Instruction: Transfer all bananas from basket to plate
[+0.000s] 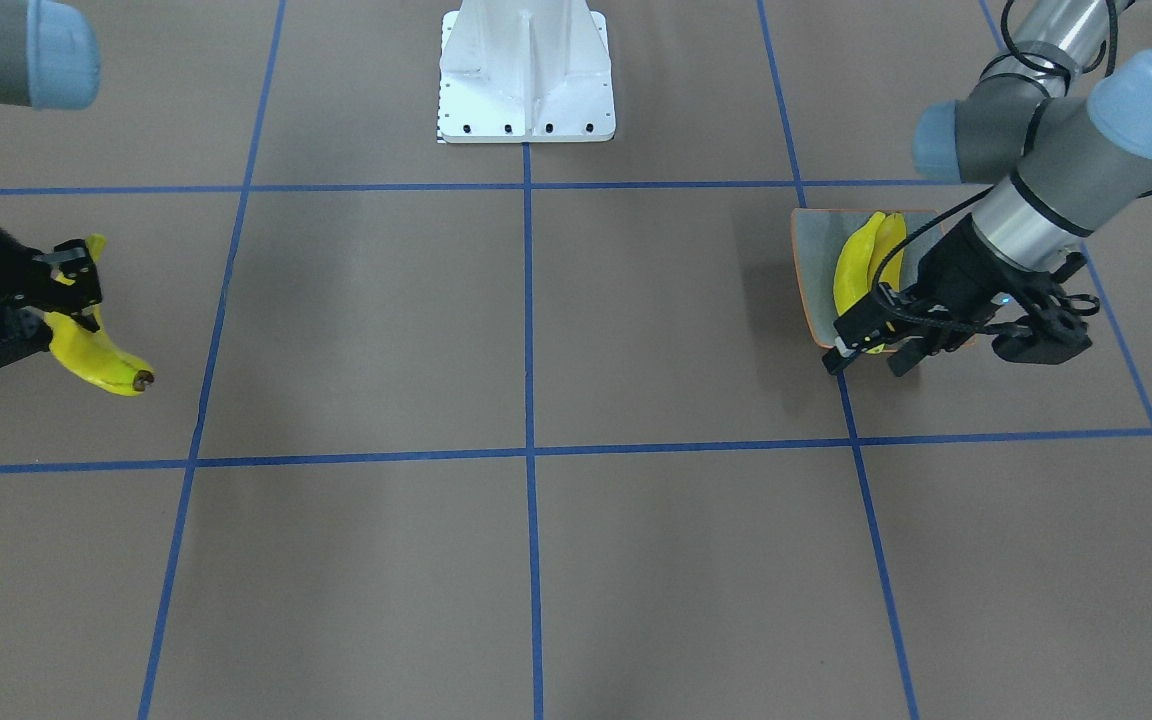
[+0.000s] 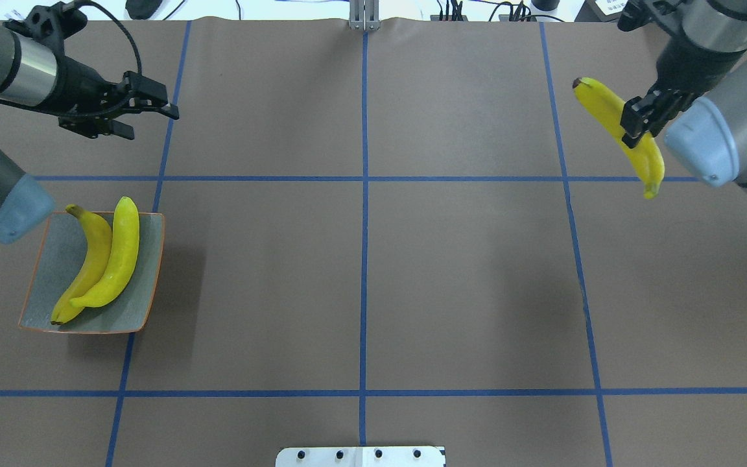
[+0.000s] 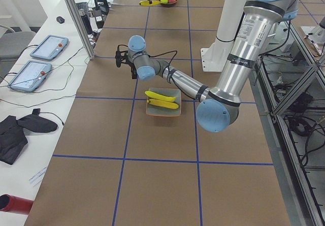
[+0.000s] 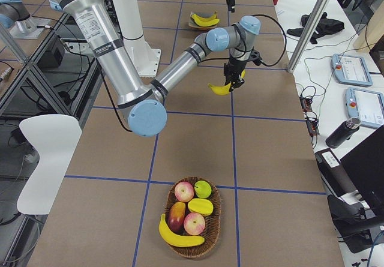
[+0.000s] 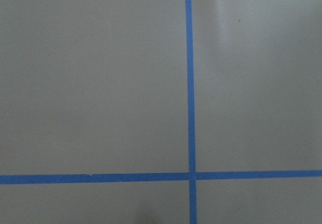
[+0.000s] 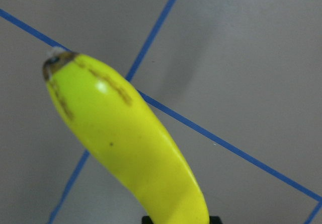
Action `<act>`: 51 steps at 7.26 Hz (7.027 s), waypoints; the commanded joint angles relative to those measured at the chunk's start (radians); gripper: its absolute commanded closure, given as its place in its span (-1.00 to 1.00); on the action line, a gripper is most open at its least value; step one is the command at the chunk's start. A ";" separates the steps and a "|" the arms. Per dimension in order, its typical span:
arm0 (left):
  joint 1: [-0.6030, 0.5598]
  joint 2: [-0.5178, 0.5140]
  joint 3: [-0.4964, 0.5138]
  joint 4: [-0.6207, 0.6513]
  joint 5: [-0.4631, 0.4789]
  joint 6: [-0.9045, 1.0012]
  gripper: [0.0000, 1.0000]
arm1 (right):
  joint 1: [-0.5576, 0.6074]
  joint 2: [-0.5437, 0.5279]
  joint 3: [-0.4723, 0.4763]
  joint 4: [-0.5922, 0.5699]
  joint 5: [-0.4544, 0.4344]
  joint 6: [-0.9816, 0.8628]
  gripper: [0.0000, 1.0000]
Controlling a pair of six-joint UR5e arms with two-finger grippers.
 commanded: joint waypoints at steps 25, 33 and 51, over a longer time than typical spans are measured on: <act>0.449 -0.287 0.088 -0.393 0.590 -0.464 -0.88 | -0.341 0.293 -0.046 0.097 0.004 0.667 1.00; 0.450 -0.299 0.102 -0.390 0.590 -0.464 -0.10 | -0.341 0.293 -0.042 0.097 0.005 0.665 1.00; 0.156 -0.085 0.052 -0.213 0.121 -0.330 1.00 | -0.136 0.049 0.214 0.088 0.045 0.705 -0.99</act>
